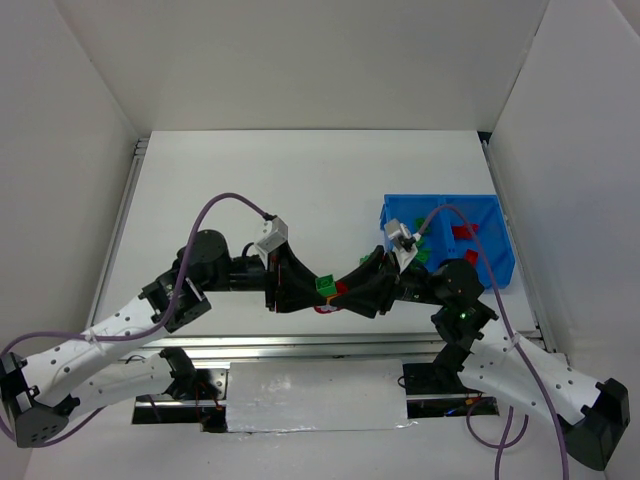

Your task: Sort the legos into containers by color

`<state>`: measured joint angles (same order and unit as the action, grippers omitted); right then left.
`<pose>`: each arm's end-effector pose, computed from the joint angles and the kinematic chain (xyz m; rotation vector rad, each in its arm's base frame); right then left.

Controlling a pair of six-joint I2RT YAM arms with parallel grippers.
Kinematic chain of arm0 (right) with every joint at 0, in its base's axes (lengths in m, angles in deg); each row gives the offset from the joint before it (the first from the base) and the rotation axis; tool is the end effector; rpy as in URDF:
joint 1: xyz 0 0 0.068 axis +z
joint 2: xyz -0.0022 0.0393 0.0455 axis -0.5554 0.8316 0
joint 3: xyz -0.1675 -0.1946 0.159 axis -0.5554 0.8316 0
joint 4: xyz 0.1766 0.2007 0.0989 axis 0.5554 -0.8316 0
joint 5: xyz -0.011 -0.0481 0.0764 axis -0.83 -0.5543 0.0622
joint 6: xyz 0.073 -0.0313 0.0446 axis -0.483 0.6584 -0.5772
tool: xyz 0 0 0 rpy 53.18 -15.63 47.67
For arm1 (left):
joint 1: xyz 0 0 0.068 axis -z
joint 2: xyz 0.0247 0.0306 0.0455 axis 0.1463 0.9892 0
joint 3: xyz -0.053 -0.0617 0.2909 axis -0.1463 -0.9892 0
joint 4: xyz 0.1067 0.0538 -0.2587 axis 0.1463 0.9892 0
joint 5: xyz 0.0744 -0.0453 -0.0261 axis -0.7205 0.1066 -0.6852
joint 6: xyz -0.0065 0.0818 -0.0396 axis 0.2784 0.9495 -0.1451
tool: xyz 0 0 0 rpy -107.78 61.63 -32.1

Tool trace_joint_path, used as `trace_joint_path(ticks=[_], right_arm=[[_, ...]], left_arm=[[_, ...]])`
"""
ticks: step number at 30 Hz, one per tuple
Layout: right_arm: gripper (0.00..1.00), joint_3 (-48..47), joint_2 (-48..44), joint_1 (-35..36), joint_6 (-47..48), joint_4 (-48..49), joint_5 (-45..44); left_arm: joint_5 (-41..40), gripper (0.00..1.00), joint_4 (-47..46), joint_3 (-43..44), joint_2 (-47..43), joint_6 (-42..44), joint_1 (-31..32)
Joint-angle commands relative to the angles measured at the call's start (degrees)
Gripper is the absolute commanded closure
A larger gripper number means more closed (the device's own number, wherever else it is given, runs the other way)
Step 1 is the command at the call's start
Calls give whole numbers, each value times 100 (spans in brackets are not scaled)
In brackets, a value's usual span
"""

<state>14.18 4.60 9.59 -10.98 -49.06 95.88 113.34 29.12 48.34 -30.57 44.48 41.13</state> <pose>0.1019 0.1701 0.3455 -0.8029 1.2864 1.5684 0.1255 -0.2190 0.3955 0.8357 1.5313 -1.5068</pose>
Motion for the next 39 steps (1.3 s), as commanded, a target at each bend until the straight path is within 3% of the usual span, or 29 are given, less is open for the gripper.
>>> trace_joint_path(ticks=[1,2,5,14,22,25,26,28,30,34,39], right_arm=[[100,-70,27,-26,95,225,256],[100,-70,36,-26,95,216,256],[100,-70,45,-35,147,138,194],[100,-44,19,-62,191,85,177],[100,-53,133,-70,209,67,282],[100,-53,124,-62,200,76,317],[100,-61,133,-70,192,67,317],[100,-62,115,-79,209,49,317],[100,-62,107,-88,227,32,309],[100,-27,176,-176,489,-318,177],[100,360,615,-736,351,48,141]], left_arm=[[6,55,-334,244,48,25,-23],[-11,42,-334,261,83,-1,-23],[-64,38,-360,288,118,-18,-23],[-108,49,-378,350,145,-1,-23],[-38,44,-413,402,197,-10,-23],[6,54,-448,394,215,-1,-23],[6,69,-448,402,224,-1,-15],[59,87,-431,420,267,8,-23],[85,98,-404,429,303,25,-23],[-405,100,-81,534,233,-9,-23],[-2424,100,518,788,-180,-159,-32]])
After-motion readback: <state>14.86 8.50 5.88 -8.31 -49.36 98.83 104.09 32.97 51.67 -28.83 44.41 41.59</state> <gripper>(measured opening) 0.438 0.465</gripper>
